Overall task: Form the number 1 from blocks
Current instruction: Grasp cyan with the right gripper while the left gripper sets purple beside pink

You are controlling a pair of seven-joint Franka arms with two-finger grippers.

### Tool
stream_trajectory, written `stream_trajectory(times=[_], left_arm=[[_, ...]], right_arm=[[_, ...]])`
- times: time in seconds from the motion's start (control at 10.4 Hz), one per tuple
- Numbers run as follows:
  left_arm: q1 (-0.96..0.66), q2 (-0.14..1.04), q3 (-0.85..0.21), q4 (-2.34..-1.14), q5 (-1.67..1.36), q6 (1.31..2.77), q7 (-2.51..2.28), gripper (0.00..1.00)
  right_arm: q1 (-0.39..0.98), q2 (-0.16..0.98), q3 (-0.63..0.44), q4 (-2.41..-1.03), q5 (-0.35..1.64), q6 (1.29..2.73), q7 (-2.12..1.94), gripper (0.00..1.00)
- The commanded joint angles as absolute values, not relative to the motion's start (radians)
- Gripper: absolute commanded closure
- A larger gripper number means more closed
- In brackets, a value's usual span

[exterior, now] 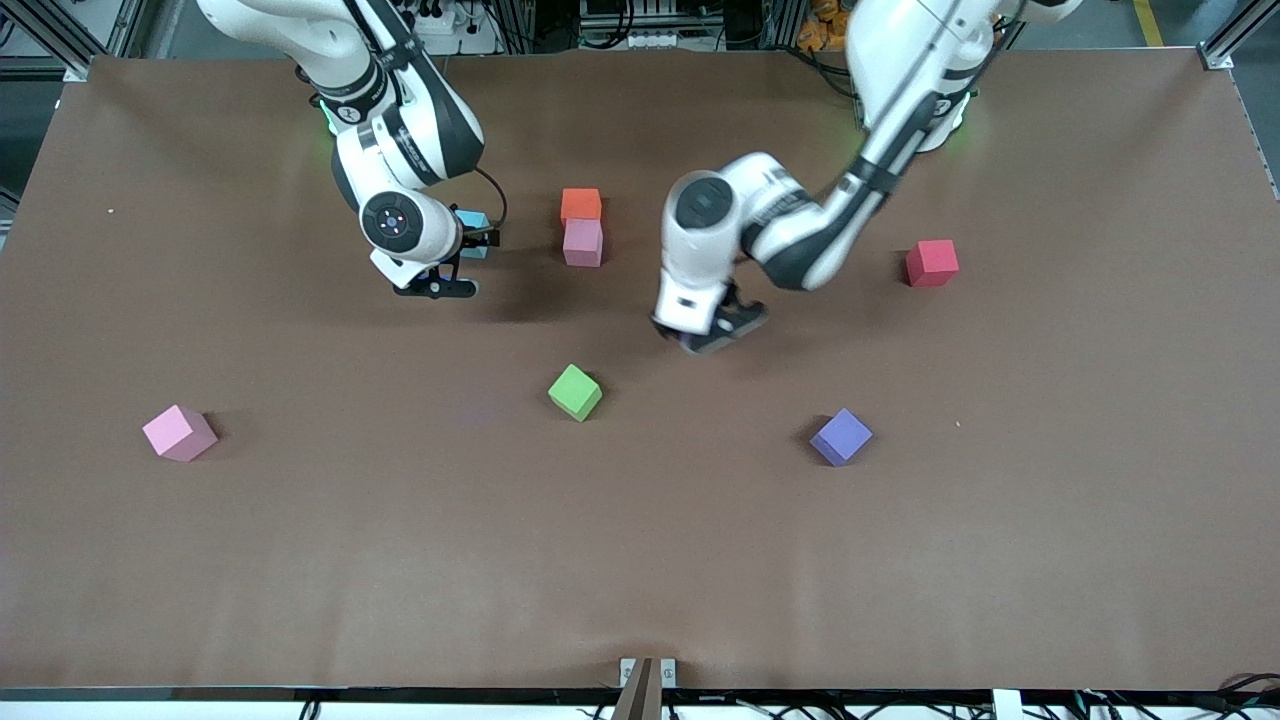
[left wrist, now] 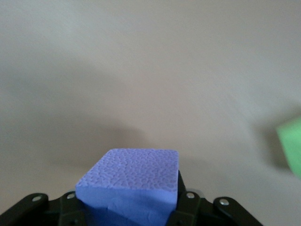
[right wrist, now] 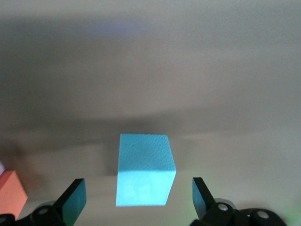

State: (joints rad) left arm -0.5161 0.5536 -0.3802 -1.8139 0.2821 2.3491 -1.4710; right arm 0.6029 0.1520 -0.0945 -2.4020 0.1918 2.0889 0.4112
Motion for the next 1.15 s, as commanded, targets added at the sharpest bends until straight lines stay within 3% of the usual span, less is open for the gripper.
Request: stream_trajectory(times=[0.0,0.19,0.48,1.06], left_arm=[[-0.621,0.659,-0.374,-1.66,0.278,2.316,-1.47,1.0],[-0.67,0.748,-0.371,-1.521,0.271,2.223,-1.457,1.0],[-0.73,0.827,-0.342,-1.407,0.273,2.204,-1.434,1.0],[-0.796,0.867,-0.313,-1.378,0.27,2.206,-1.368,1.0]], right_arm=[[0.574,0.201,-0.083,-2.404,0.213,2.128,0.385,0.0],[0.571,0.213,-0.083,-2.404,0.254,2.131,0.359,0.0],[0.571,0.215,-0.083,-2.457,0.348,2.18,0.283,0.0],[0.577,0.215,-0.084,-2.483,0.35,2.187,0.256,0.0]])
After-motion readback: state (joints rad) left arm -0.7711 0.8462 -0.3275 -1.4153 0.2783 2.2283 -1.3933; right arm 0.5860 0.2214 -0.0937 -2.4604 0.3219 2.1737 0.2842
